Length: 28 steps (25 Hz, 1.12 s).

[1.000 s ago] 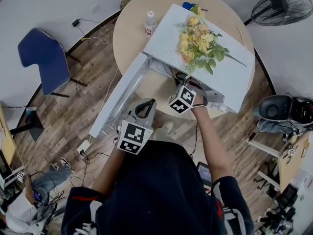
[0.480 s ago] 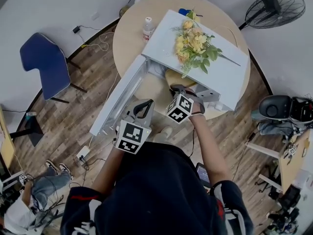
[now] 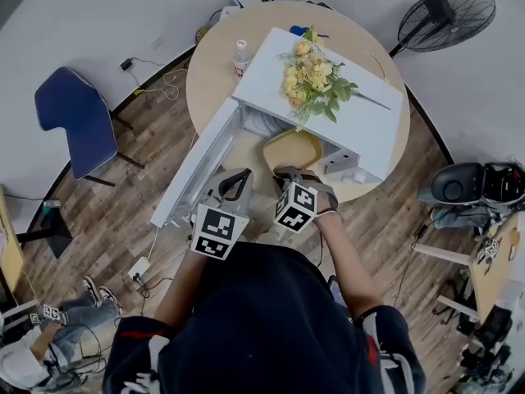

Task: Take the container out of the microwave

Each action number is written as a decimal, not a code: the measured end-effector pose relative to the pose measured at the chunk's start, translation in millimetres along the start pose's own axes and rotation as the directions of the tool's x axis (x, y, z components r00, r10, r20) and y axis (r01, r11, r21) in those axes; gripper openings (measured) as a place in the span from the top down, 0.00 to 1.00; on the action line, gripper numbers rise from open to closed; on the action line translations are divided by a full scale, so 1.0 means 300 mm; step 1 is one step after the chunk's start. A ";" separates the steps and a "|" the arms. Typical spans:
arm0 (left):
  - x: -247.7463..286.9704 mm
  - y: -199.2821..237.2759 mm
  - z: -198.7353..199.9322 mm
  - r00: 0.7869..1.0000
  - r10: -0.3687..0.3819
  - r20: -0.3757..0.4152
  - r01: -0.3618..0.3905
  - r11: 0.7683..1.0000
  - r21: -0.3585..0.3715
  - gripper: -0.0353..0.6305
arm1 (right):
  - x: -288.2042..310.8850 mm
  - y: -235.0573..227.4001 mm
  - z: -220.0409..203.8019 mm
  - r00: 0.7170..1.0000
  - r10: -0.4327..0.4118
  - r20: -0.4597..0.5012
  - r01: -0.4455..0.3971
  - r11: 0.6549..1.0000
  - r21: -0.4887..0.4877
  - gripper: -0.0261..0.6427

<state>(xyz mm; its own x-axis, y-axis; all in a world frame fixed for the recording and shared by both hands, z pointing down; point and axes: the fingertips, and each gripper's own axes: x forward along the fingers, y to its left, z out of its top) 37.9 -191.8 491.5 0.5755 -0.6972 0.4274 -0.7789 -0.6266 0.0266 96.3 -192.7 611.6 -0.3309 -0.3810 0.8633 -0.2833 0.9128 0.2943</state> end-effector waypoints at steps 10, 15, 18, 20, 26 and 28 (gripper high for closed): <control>-0.048 -0.022 0.008 1.000 0.010 0.019 -0.011 1.000 0.009 0.93 | -0.103 0.078 -0.006 0.999 0.019 0.044 -0.023 0.997 0.078 0.92; -0.076 -0.014 0.037 0.999 0.026 0.033 -0.027 0.999 0.034 0.93 | -0.162 0.111 -0.045 0.999 0.012 0.041 -0.017 0.995 0.100 0.92; -0.076 -0.020 0.043 0.999 0.027 0.038 -0.029 0.999 0.036 0.93 | -0.187 0.120 -0.049 0.999 0.011 0.050 -0.017 0.993 0.116 0.92; -0.072 -0.029 0.051 0.999 0.022 0.044 -0.023 0.999 0.038 0.93 | -0.199 0.121 -0.046 0.999 0.009 0.050 -0.015 0.993 0.120 0.92; -0.060 -0.051 0.068 0.999 0.005 0.054 -0.008 0.999 0.054 0.93 | -0.220 0.108 -0.047 0.998 -0.002 0.057 -0.006 0.990 0.139 0.92; -0.057 -0.050 0.072 0.998 0.004 0.056 -0.007 0.998 0.055 0.93 | -0.226 0.100 -0.046 0.998 -0.009 0.056 0.001 0.990 0.139 0.92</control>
<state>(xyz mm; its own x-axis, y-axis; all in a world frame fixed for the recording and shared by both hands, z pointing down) 45.2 -178.0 464.2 0.5854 -0.7183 0.3761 -0.7681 -0.6398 -0.0265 122.6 -137.6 567.5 -0.3783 -0.3965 0.8364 -0.4060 0.8831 0.2350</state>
